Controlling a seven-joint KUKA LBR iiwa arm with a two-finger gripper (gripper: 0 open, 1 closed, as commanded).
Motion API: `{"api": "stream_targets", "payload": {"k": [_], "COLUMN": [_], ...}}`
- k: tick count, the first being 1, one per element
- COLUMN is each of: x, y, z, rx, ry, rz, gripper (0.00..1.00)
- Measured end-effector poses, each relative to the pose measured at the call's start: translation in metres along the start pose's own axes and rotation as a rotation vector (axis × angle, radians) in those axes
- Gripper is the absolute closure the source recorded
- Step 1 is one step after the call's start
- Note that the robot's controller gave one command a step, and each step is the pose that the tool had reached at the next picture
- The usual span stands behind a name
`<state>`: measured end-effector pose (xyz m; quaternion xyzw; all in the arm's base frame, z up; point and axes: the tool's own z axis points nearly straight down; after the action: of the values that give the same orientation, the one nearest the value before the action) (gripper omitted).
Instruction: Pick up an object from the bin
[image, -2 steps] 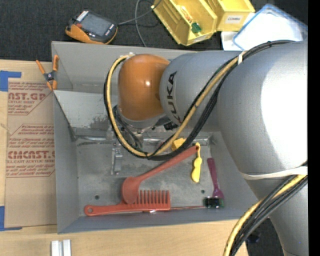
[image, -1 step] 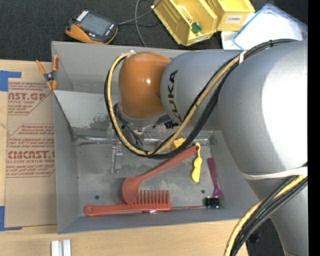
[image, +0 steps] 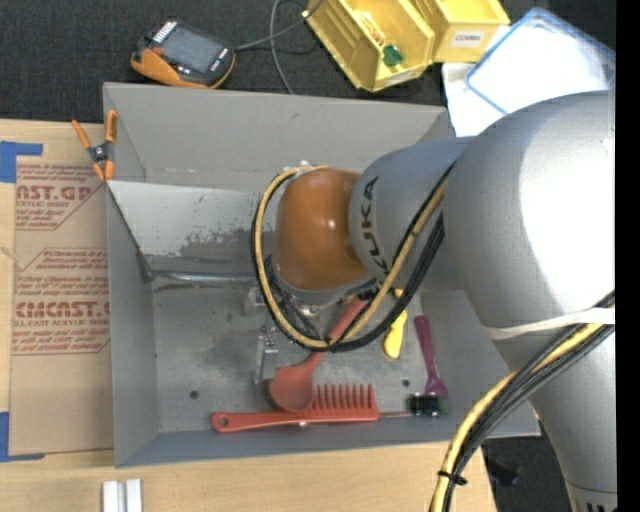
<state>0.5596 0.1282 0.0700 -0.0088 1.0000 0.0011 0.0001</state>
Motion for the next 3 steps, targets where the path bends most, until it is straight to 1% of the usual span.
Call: {"api": "stream_targets", "payload": {"k": [1,2,3], "x": [0.012,0.035,0.05], "y": [0.0,-0.04,-0.031], "z": [-0.076,-0.029,-0.002], "rx": [-0.005,0.0,-0.004], "ry": [-0.016,0.006,-0.022], "rz": [-0.079,-0.104,-0.248], "gripper": [0.0,0.0,0.0]}}
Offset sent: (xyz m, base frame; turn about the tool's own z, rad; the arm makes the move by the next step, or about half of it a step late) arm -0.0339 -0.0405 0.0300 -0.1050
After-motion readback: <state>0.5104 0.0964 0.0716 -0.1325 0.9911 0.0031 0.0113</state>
